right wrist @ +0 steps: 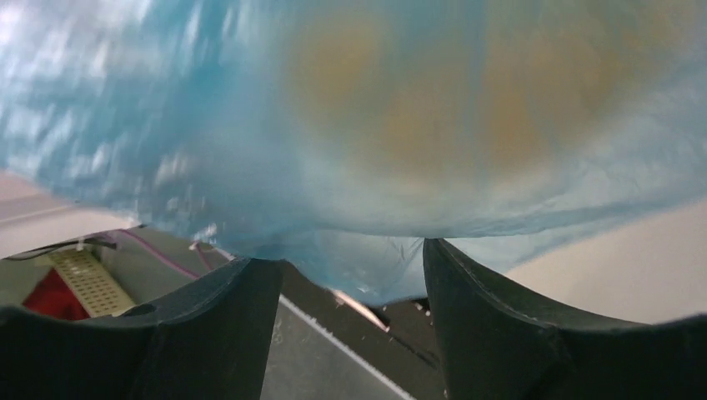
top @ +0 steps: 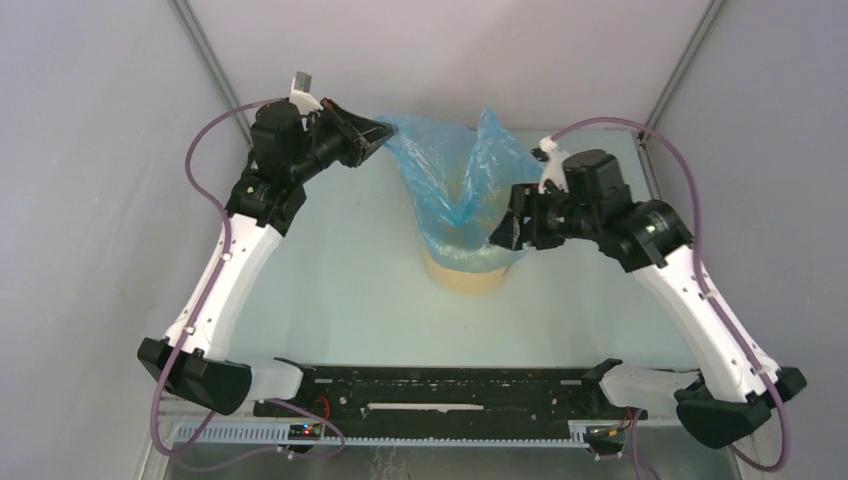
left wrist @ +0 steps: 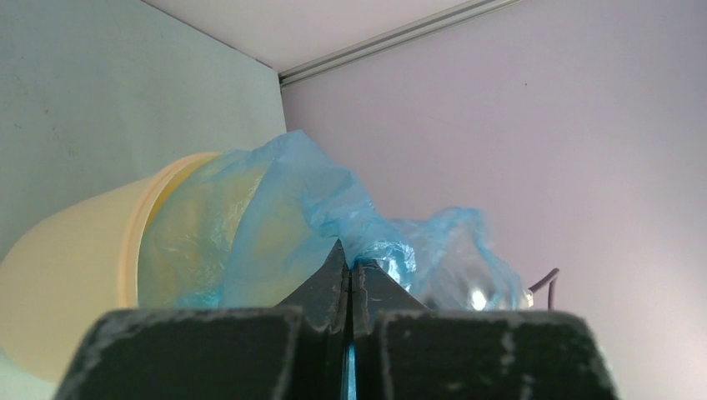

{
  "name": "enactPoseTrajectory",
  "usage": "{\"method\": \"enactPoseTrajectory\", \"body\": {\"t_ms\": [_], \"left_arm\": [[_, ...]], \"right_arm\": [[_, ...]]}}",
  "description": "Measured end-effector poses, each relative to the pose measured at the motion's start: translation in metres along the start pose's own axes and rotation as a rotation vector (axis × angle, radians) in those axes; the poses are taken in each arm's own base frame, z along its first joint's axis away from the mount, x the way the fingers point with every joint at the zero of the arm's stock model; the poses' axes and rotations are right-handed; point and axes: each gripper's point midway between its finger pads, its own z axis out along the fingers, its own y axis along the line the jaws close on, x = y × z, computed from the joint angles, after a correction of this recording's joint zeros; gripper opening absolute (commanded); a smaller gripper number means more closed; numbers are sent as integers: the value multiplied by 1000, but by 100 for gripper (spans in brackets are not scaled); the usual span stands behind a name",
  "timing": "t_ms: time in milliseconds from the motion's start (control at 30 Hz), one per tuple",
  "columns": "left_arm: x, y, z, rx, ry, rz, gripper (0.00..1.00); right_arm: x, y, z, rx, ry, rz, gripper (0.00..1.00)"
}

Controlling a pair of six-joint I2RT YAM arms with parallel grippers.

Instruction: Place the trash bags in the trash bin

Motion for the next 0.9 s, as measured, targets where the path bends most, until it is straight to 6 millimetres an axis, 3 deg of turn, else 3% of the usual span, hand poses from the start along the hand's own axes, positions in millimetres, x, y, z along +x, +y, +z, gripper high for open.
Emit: {"method": "enactPoseTrajectory", "body": {"t_ms": [100,300,500,633,767,900], "left_arm": [[2,3,-2,-5,2,-3,0],[2,1,-4,-1,-1,-3,0],[3,4,-5,-7,-4,-9,0],[6,11,-4,-21,1,-17,0],[13,26,-3,-50,15,-29,0],[24,44,-1,-88,38,-42,0]], "right_arm": [[-4,4,27,14,-10,-44,70],[-34,-9,83,82,-110,-69,70],[-59,-25,116,152,-201,-98,70],[-49,-42,139,199,-160,-103,71],[-22,-59,159,232,-77,-99,71],[-7,-63,165,234,-20,-95,72]]}}
